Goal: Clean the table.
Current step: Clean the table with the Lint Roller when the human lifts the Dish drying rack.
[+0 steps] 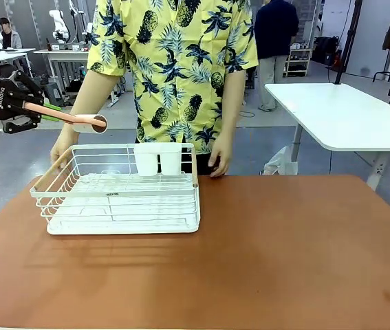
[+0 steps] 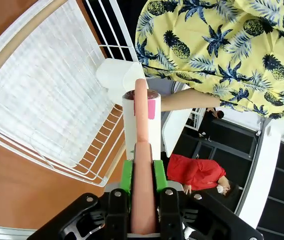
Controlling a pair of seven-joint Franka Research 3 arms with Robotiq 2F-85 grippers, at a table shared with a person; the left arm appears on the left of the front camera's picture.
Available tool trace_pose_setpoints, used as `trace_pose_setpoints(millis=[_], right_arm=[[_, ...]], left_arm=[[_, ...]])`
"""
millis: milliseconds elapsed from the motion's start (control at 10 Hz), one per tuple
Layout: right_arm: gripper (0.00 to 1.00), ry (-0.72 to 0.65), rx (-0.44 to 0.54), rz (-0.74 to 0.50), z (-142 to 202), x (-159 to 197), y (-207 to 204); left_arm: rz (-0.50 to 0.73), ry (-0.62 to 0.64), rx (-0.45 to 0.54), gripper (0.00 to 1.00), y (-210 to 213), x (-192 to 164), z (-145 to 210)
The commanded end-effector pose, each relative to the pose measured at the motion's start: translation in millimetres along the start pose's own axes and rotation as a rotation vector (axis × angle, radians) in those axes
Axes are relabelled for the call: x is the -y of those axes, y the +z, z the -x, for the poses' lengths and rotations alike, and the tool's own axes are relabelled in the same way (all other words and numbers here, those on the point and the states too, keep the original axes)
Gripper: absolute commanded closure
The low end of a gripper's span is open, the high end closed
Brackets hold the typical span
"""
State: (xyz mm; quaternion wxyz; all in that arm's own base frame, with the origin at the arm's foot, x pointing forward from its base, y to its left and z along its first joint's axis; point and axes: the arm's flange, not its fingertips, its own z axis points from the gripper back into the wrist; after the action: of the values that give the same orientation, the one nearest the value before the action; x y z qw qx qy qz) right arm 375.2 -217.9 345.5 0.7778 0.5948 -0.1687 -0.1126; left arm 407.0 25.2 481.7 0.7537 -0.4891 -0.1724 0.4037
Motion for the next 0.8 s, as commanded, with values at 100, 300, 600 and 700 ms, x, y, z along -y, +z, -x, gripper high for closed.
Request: trace_pose_setpoints(millis=[100, 300, 600, 700], right_arm=[[0.0, 0.002, 0.015, 0.005, 5.2, -3.0, -2.5], [0.0, 0.002, 0.015, 0.005, 5.2, -3.0, -2.5], [0.0, 0.002, 0.015, 0.005, 5.2, -3.0, -2.5], [0.0, 0.002, 0.015, 0.005, 5.2, -3.0, -2.5]], left_arm=[[0.002, -0.006, 0.006, 0.99, 1.6, 2.6, 2.4], [0.002, -0.006, 0.006, 0.99, 1.6, 2.6, 2.4], [0.002, -0.006, 0.006, 0.99, 1.6, 2.6, 2.4], [0.002, -0.006, 0.006, 0.99, 1.6, 2.6, 2.4]])
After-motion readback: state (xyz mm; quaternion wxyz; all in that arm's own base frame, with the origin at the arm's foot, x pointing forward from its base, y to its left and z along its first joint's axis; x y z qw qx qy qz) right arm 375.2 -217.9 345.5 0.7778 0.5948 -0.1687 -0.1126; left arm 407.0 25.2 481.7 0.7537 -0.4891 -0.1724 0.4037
